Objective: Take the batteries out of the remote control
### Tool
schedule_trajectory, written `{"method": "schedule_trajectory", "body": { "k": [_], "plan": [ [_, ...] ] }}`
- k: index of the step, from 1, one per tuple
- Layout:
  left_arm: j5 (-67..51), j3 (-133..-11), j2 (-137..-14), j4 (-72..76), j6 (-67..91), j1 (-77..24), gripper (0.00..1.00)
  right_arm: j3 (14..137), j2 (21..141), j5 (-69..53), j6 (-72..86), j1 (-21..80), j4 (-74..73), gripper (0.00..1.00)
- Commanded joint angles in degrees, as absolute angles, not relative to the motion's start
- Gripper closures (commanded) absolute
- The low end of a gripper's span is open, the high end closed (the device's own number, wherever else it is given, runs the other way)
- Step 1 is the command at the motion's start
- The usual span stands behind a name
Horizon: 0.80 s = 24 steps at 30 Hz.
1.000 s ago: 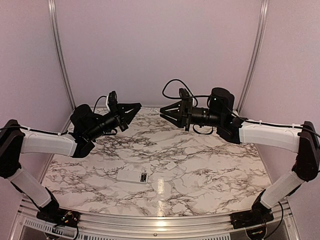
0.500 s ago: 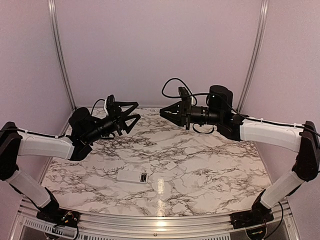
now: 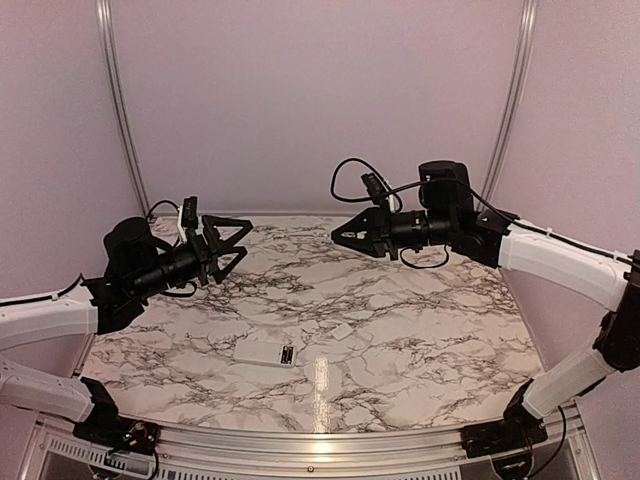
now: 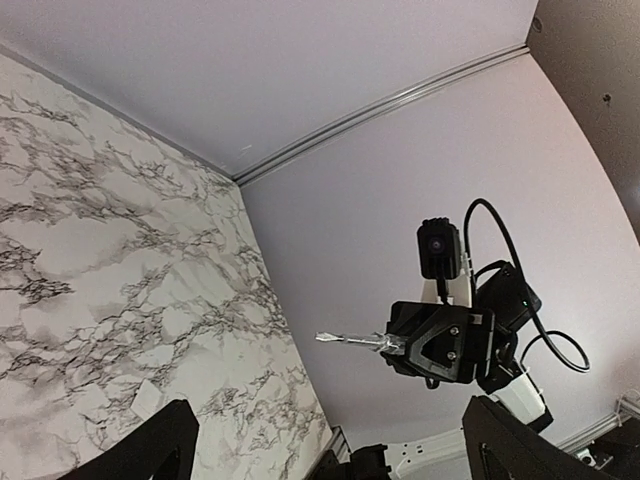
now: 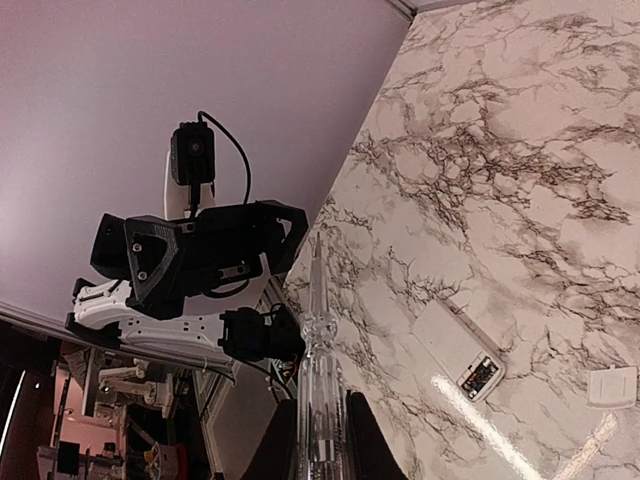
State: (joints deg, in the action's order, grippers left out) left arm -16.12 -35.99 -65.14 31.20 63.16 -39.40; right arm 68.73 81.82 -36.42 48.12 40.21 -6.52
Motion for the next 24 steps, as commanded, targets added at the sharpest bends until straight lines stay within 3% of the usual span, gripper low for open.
{"method": "schedule_trajectory", "body": {
  "k": [1, 14, 24],
  "plan": [
    [-11.1, -36.3, -60.8, 8.7, 52.8, -39.5, 0.03, 73.3, 81.5, -34.1, 38.6, 40.0, -21.7, 1.0],
    [-7.7, -36.2, -65.9, -8.6, 47.1, -39.5, 0.17, 78.8, 87.4, -26.0, 30.9, 43.2, -39.0, 1.0],
    [-11.3, -47.8, -77.8, -20.5, 28.8, -39.9, 0.14, 83.0, 91.2, -19.0, 18.6, 45.4, -48.4, 1.0]
  ]
}}
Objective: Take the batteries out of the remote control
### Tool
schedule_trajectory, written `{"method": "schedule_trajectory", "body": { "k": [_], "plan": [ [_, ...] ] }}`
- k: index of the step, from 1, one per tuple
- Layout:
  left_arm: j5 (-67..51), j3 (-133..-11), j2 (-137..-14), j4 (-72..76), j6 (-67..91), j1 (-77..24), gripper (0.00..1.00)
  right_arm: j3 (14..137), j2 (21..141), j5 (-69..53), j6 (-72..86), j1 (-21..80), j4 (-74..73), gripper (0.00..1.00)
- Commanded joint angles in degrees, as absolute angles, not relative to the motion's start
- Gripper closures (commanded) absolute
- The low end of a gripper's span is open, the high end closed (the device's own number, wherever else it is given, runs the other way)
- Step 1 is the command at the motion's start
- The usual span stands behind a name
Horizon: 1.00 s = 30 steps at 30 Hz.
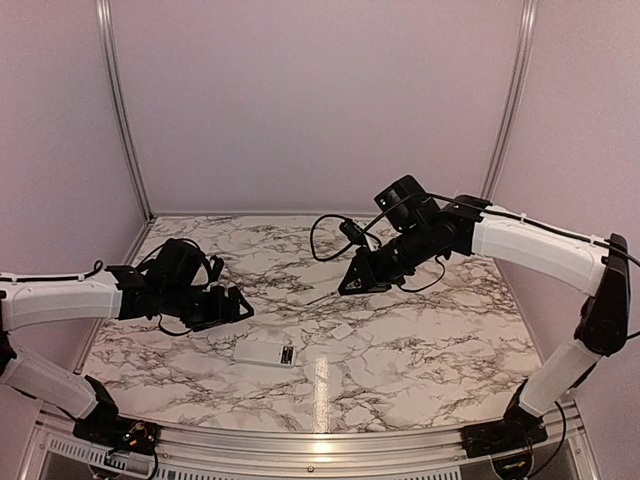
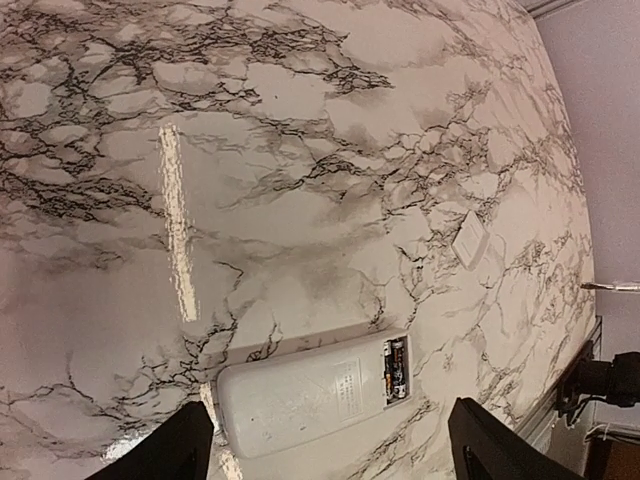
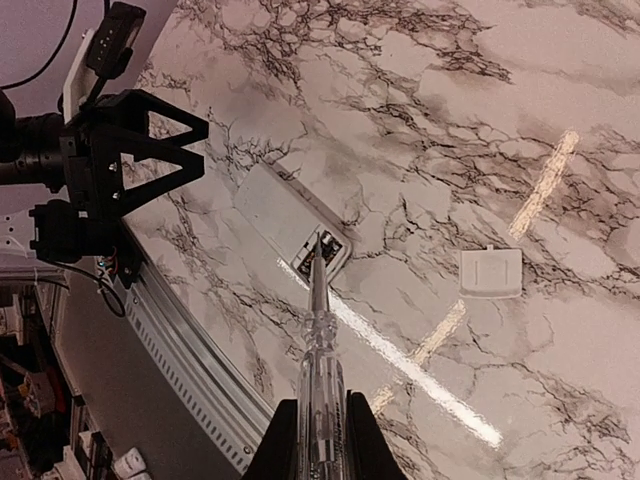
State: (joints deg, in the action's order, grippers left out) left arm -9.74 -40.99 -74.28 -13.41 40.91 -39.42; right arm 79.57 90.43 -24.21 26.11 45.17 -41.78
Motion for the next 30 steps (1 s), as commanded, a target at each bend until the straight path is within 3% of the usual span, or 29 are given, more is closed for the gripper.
{"method": "schedule_trajectory", "body": {
  "k": [1, 9, 16, 30],
  "plan": [
    [-10.2, -49.6, -78.9, -22.1, 26.3, -39.9, 0.14, 83.1, 91.2, -17.9, 17.7, 45.3, -49.4, 1.0],
    [-15.6, -58.2, -81.6, -27.9, -5.2, -40.6, 0.13, 78.7, 87.3, -16.3, 15.4, 45.3, -51.1, 1.0],
    [-16.1, -58.8, -82.2, -35.6, -33.1, -40.6, 0.05, 74.2, 82.1, -14.8, 15.4, 45.3, -50.5, 1.0],
    [-15.6, -63.1, -95.0, -44.4, -51.2, -41.7, 0.08, 64.0, 70.6, -12.9, 19.2, 45.3, -47.3, 1.0]
  ]
}}
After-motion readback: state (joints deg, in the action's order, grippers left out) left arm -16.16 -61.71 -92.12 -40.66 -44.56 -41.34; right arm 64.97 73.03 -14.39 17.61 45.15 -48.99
